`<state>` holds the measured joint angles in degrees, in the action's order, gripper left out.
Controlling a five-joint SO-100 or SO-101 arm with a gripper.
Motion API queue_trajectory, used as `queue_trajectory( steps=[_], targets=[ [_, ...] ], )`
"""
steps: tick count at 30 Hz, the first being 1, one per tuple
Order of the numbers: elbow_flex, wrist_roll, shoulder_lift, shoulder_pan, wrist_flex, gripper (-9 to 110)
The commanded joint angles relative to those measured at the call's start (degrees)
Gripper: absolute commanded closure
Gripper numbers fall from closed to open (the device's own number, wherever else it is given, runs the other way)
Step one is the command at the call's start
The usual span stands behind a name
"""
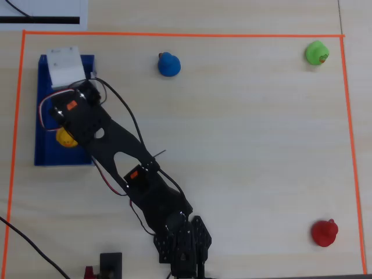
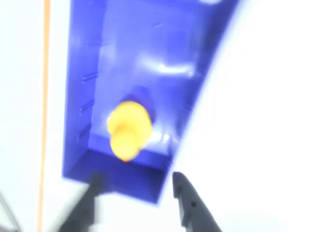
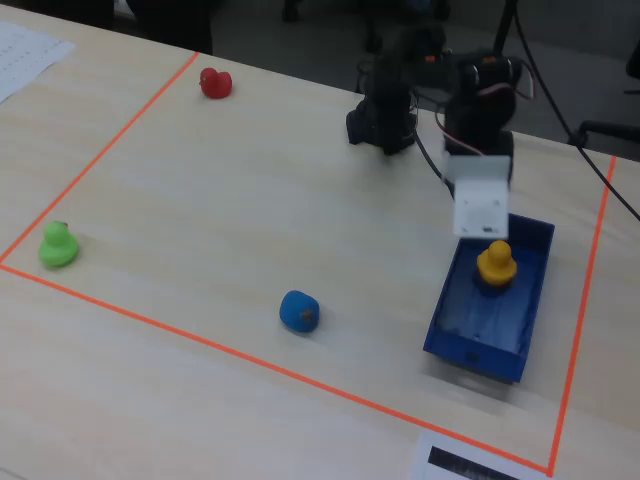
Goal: Grasp yellow duck and put it into box.
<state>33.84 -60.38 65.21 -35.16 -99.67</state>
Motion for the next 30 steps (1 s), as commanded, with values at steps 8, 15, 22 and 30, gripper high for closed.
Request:
queue_trajectory(
  steps=[8,15,22,30],
  targets=[
    [96.94,-14.15,68.64,22.76,33.49,101],
    [127.35,-20.04,92.46,30.5,38.58,101],
    [143.53,-20.65,123.75,30.41,24.08,101],
    [143.7,-18.02,124.54,28.74,23.91,101]
  ],
)
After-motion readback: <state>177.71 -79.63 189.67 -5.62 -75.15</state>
